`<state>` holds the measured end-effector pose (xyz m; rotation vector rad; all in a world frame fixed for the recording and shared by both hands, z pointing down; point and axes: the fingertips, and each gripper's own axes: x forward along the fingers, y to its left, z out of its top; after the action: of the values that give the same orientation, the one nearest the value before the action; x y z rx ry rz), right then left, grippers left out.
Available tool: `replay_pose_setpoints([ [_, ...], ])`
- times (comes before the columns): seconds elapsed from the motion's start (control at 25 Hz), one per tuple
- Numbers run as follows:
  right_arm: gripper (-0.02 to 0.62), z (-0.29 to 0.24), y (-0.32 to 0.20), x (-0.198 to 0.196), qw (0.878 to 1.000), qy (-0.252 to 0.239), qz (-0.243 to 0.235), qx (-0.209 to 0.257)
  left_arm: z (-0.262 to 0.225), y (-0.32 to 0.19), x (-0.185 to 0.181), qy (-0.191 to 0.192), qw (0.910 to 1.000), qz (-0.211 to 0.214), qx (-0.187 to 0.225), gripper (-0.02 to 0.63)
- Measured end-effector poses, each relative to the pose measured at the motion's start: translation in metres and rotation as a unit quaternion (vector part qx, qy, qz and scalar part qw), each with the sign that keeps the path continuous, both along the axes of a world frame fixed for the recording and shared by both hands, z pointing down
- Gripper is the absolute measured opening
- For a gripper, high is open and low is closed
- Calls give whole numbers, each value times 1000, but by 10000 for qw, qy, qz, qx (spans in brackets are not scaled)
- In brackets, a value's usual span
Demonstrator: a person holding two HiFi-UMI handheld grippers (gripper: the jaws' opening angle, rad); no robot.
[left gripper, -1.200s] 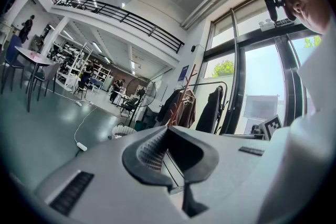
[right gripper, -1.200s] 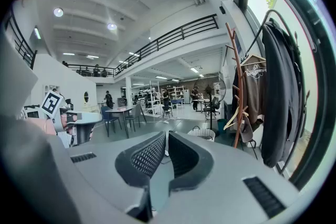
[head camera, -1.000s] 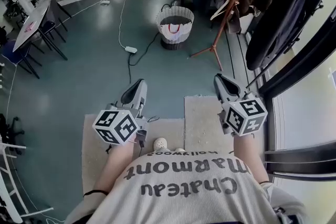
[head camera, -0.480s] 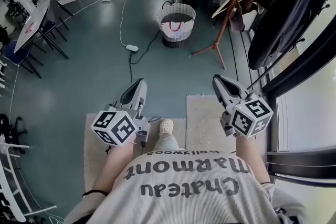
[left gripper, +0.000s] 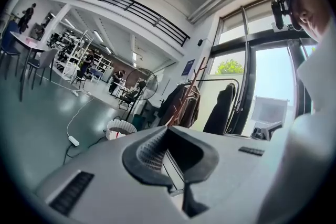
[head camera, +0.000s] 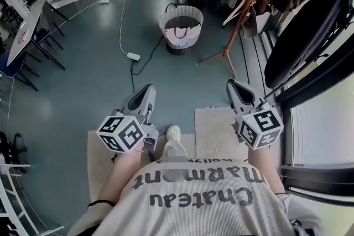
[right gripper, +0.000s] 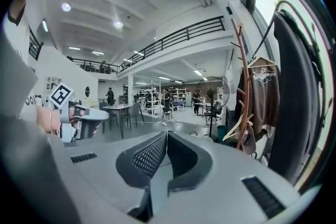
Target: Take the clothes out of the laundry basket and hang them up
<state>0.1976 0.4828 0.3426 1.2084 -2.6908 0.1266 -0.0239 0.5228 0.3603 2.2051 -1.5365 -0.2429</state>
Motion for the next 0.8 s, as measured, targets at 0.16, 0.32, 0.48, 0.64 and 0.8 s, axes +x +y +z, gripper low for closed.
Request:
replay_pose_setpoints([
  [0.16, 31, 1, -49, -15, 9990, -220, 263, -290, -8, -50, -20, 30, 10000, 84, -36, 9],
  [0.32, 31, -5, -102, -28, 9945, -714, 509, -568, -16, -101, -42, 20, 9999, 147, -56, 9],
  [0.48, 31, -15, -146, -50, 9921, -922, 631, -566, -26, -145, -72, 29, 9999, 161, 31, 9],
  [0.64, 31, -23, -178, -71, 9925, -796, 830, -425, -40, -182, -95, -14, 9994, 262, 214, 9],
  [0.8, 31, -8, -197, -85, 9926, -611, 891, -562, -32, -202, -108, -71, 9993, 321, 177, 9],
])
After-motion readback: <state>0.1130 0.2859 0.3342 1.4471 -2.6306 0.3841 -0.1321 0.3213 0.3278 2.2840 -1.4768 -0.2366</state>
